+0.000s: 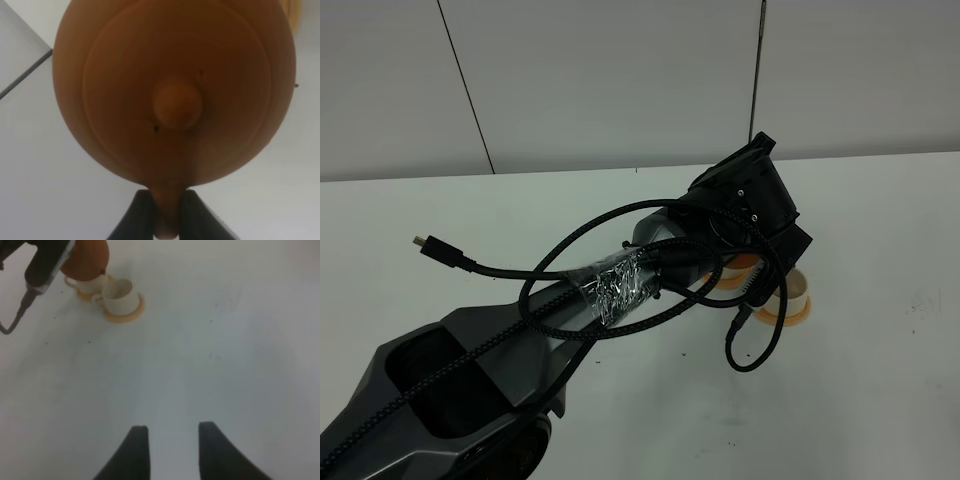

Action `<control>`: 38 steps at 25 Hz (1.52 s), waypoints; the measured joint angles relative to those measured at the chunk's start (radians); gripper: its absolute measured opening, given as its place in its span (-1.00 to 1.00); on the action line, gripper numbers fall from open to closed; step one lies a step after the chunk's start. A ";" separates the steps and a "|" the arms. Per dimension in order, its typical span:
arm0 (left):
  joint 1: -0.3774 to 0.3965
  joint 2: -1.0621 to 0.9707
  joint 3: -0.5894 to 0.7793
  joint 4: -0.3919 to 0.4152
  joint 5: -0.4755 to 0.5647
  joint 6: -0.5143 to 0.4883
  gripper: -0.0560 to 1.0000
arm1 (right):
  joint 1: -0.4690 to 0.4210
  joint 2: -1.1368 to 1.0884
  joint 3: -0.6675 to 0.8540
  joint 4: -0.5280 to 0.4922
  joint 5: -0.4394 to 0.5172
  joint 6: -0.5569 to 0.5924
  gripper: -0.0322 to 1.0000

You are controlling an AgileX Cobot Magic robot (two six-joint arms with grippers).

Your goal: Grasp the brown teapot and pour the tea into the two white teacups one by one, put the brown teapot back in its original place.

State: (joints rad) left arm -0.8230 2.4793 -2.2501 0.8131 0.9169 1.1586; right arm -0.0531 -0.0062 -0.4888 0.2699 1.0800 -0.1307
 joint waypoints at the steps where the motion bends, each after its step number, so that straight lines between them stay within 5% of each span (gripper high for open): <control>1: 0.000 0.000 0.000 0.000 -0.001 0.000 -0.56 | 0.000 0.000 0.000 0.000 0.000 0.000 -0.47; 38: -0.007 0.015 0.000 0.045 -0.022 0.043 -0.56 | 0.000 0.000 0.000 0.000 0.000 0.000 -0.47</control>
State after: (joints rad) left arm -0.8297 2.4942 -2.2501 0.8581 0.8952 1.2012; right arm -0.0531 -0.0062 -0.4888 0.2699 1.0800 -0.1307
